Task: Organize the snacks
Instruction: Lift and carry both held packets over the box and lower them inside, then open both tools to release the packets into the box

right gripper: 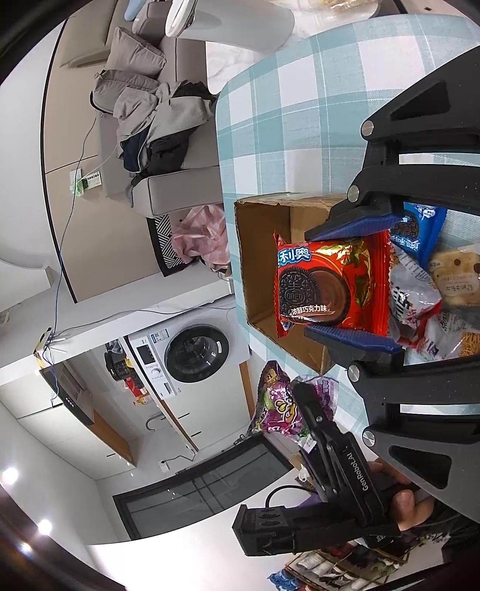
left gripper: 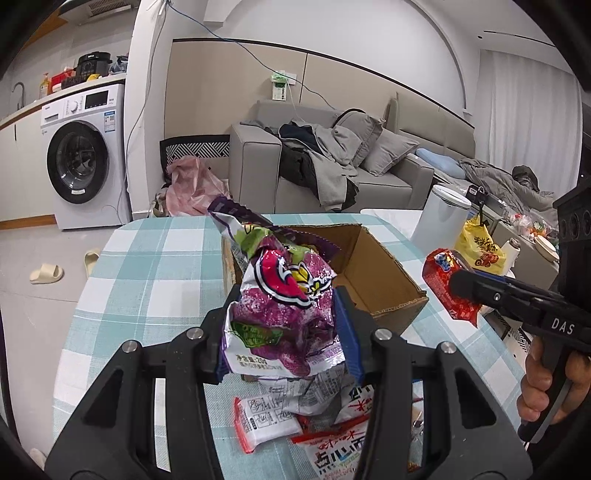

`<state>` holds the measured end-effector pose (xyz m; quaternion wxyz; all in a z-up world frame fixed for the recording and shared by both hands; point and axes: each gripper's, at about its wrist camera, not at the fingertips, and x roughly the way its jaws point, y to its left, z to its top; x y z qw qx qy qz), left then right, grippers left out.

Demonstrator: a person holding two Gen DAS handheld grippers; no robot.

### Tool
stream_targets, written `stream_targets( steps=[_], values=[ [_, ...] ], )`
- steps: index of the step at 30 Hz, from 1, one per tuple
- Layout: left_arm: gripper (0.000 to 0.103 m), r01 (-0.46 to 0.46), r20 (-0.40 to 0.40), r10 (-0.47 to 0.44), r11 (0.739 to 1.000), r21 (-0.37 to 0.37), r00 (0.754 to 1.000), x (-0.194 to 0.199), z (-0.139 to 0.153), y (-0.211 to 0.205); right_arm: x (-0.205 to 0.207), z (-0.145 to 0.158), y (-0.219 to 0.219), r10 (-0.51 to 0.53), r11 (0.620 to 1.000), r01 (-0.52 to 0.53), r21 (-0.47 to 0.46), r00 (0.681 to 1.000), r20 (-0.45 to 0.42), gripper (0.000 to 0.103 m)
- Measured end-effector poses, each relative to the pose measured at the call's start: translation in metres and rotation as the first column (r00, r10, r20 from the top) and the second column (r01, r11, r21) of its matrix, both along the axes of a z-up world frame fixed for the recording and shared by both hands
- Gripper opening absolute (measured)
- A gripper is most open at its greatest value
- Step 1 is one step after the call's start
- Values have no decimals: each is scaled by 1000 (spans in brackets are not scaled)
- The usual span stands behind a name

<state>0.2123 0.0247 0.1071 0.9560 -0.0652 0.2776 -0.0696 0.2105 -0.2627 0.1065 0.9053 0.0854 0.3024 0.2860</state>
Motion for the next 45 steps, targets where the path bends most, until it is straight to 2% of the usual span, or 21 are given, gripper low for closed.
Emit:
stream_targets(
  steps=[6,18,25,33,45],
  values=[
    [44,-12,6,12,1000,12,1000,25,-13,-4,11,-5,3,-37,999,37,14,999,7,44],
    [44,-18,-5,18,999,-26,1000,71,-47,-3,39,-23,10,-94,994,94,61,996,0,44],
    [44,-14,1,14,1000,19,1000,76,-57,-11,57,-39,21,-92,993,94,66,995,-35,44],
    [44,-18,2,18,1000,5,1000,80,-65,-8,71,-54,29,-84,995,87,55,994,-65,44],
    [45,-12,-10,12,998,65,1000,83,-73,-19,81,-60,31,-75,995,80,55,994,-85,44]
  ],
)
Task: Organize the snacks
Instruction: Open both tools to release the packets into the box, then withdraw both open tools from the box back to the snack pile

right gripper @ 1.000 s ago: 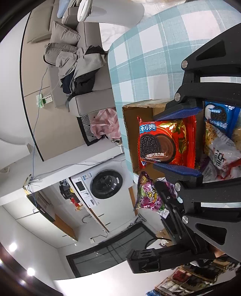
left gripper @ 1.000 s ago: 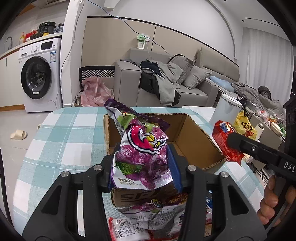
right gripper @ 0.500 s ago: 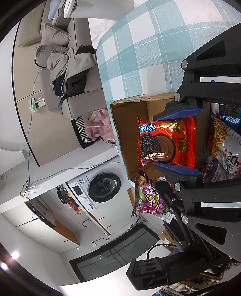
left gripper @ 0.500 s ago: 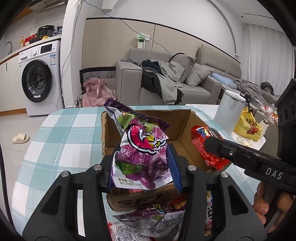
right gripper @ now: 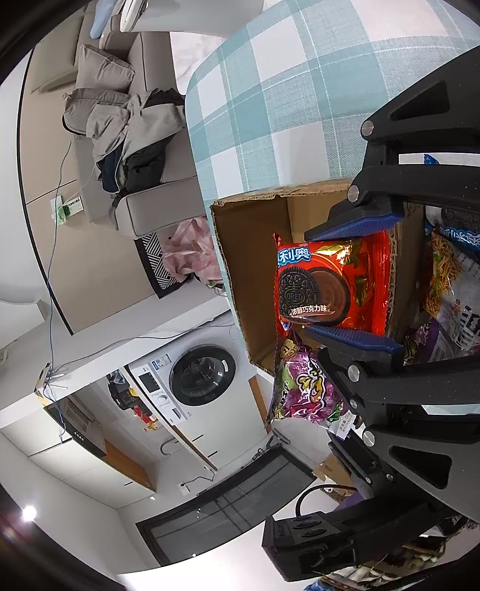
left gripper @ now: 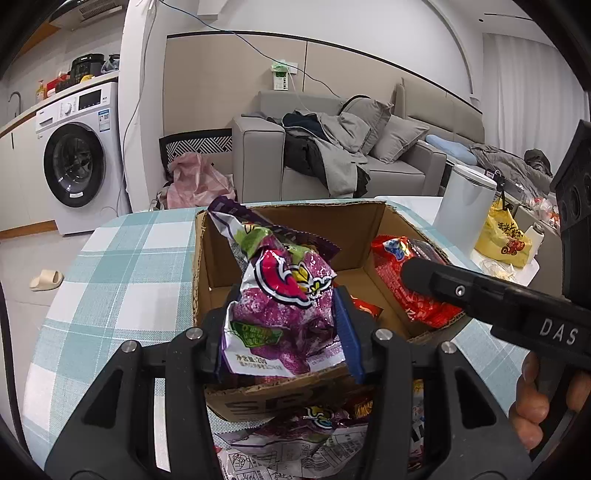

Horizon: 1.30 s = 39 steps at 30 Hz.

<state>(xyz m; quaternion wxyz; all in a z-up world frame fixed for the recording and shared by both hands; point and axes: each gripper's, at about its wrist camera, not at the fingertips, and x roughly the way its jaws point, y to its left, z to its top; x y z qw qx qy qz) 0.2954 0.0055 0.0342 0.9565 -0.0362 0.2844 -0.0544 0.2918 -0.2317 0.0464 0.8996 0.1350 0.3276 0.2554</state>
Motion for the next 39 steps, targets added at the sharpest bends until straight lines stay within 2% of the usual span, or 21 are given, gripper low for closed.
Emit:
stream_targets(
  steps=[3,7,9,12,13,14,15,18,19,20,26,31,39],
  values=[
    [45,17,-11,-17,999,-34,1000,-1,2,2,0,1,-5,35,998,-34,60,999,-8,44],
    [45,35,-10,-36,995,-89,999,-2,6,9,-2,5,-8,33,997,-33,68,999,4,48],
    [49,33,-14,-34,995,-91,999,-3,7,11,-3,6,-9,31,997,-31,68,999,9,49],
    [69,30,-4,-30,996,-90,1000,-6,9,11,-7,8,-9,30,999,-31,34,999,18,55],
    [76,29,1,-29,995,-92,1000,-7,11,11,-9,9,-9,28,999,-28,19,999,20,60],
    [81,29,4,-29,995,-93,1000,-9,12,11,-13,11,-10,19,1000,-19,9,999,33,71],
    [82,30,6,-30,995,-93,1000,-11,14,12,-17,12,-12,12,1000,-13,5,999,49,85],
    [90,35,5,-35,995,-91,999,-20,17,11,-27,18,-19,1,1000,0,-12,997,76,96],
    [99,31,2,-31,996,-89,1000,-22,18,11,-30,19,-21,2,1000,0,-21,997,78,98],
    [102,24,1,-24,996,-85,1000,-25,20,11,-33,20,-23,3,999,0,-34,997,78,101],
    [102,13,2,-12,999,-48,1000,-55,29,11,-52,18,-33,1,994,5,-109,998,55,103],
    [102,-21,-38,20,1000,-20,999,-82,29,16,-70,17,-39,7,989,3,-151,998,66,103],
    [102,-57,-101,53,998,-38,993,-125,20,25,-97,4,-41,26,975,-14,-223,998,50,103]
  ],
)
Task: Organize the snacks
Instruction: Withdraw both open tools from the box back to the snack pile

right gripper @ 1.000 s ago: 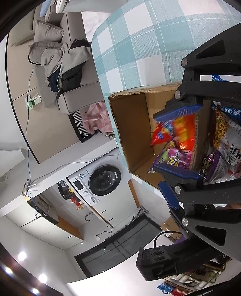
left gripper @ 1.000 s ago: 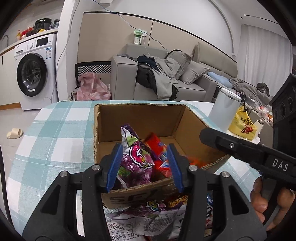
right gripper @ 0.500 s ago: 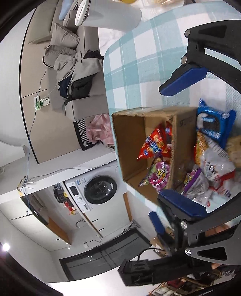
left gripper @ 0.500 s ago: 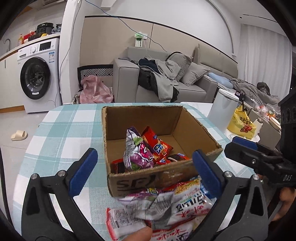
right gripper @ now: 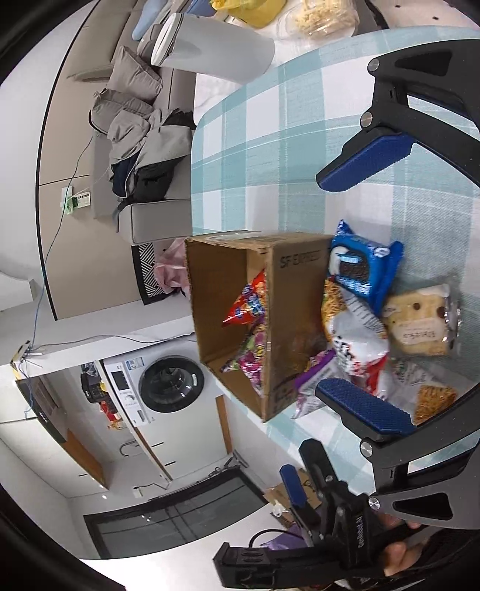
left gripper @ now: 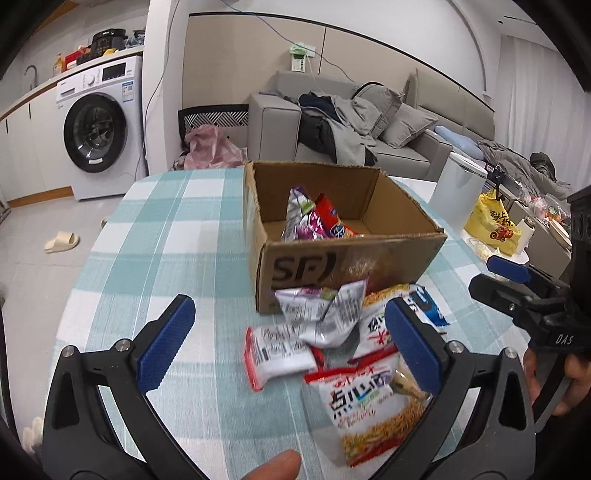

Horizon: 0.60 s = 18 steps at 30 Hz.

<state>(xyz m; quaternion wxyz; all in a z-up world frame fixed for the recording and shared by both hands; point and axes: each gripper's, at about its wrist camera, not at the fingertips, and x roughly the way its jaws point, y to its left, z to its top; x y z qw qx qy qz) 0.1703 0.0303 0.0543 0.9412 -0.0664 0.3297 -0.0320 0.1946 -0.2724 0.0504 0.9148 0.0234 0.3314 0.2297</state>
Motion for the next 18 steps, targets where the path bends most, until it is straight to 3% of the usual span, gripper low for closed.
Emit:
stream_targets(
  steps=[12,18],
  values=[
    [102,29,-39,-28,999,38,999,-32,-15,-11,-17,-19,2,49,997,-51,-66,998,-35,103],
    [102,37,-82,-34,999,33,996,-32,-29,-17,-10,-37,7,53,992,-67,-106,991,-124,103]
  ],
)
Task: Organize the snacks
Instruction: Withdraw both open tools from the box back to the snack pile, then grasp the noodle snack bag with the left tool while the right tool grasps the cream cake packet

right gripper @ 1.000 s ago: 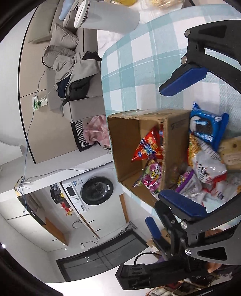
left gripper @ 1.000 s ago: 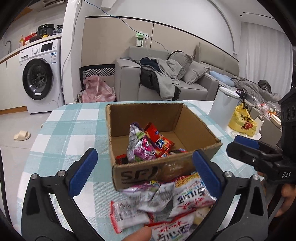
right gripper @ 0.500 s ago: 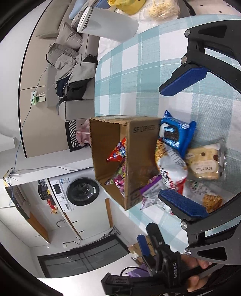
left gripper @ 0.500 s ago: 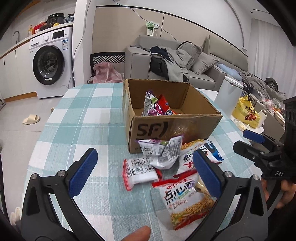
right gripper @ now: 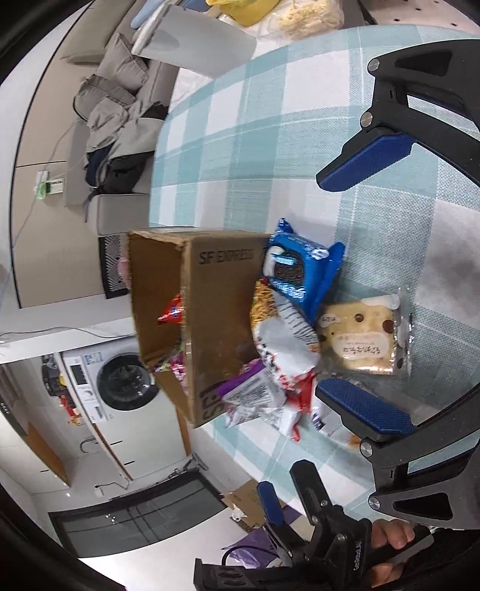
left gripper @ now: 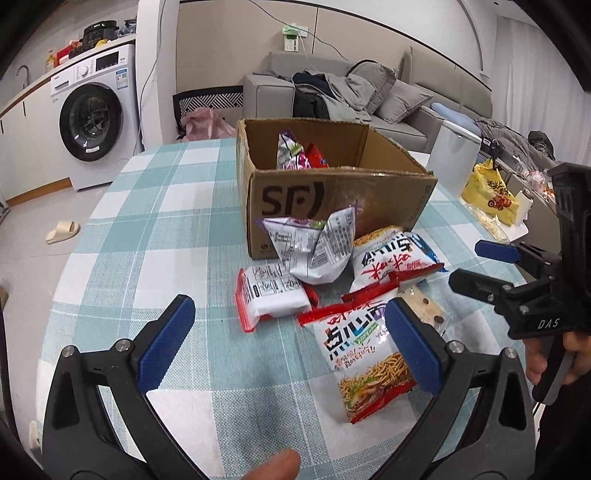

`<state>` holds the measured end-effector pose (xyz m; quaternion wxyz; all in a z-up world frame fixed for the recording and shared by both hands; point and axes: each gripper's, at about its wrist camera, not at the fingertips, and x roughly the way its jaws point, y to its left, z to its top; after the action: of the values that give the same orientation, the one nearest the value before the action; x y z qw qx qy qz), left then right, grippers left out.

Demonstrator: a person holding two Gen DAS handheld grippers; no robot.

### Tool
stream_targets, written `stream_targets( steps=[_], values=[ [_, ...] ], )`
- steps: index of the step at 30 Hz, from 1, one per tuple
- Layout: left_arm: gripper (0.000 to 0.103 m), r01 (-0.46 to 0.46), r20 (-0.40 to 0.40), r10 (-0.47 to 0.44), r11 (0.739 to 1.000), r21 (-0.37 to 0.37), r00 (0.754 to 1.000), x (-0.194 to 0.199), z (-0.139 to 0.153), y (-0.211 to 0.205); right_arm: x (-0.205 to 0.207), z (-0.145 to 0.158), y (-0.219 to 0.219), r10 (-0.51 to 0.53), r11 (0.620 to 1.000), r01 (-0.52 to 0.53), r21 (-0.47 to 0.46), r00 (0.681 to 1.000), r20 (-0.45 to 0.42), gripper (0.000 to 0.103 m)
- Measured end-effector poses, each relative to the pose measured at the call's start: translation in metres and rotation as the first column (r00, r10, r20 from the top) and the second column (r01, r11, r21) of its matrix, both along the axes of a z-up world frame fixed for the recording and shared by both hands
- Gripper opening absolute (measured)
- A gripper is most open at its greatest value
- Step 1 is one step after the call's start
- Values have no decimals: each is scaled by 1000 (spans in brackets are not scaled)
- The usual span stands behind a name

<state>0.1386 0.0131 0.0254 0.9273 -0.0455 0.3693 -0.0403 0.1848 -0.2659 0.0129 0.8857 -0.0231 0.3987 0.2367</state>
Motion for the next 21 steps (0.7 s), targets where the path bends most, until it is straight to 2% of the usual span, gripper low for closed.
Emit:
stream_targets(
  steps=[8,21],
  values=[
    [102,30,-58,-33,999,-39,998,9,-16,-9,6,-28,13,32,998,-36,-53,996,-87,103],
    [102,52,-112,-62,995,-85,992,18,-35,-19,-1,-54,42,112,985,-128,-119,985,-130,103]
  ],
)
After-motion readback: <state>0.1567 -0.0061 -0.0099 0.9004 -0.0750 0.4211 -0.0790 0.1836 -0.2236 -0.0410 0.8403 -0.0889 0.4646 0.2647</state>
